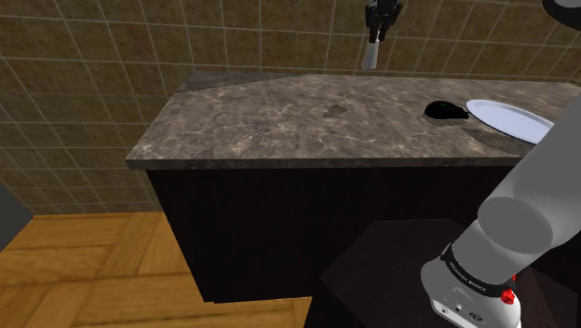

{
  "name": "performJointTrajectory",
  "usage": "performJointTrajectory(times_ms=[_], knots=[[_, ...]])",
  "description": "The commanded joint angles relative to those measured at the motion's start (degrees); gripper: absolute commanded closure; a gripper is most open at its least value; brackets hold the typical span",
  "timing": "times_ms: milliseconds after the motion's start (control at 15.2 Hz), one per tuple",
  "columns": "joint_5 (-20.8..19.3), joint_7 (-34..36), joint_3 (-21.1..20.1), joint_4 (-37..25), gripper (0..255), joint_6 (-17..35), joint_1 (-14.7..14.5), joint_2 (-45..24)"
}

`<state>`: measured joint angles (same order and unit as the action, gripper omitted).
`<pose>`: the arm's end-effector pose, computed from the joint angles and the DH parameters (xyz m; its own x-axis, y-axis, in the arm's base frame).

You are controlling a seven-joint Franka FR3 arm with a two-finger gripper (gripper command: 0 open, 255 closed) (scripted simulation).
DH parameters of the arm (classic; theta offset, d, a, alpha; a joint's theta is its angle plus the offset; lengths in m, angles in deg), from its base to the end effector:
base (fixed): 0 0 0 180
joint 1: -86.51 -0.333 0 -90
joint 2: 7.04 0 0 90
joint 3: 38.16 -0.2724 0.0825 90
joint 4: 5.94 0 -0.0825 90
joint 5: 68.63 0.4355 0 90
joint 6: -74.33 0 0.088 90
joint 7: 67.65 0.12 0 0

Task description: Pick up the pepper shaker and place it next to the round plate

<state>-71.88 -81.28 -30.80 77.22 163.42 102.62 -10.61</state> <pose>0.5688 -0.2520 0.5912 0.9848 -0.1716 0.0253 -0.1730 -0.9822 0.0726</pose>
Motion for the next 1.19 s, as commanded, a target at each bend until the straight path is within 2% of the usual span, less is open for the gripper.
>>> performJointTrajectory(times_ms=[0, 528, 1122], knots=[[0.0, -2.5, 1.1, 2.1, 255, 0.6, 1.3, 1.6], [-0.1, -12.8, 6.3, 6.0, 255, 2.1, 6.5, 4.8], [1.0, -25.5, 12.8, 4.6, 255, 2.5, 12.7, 3.4]])
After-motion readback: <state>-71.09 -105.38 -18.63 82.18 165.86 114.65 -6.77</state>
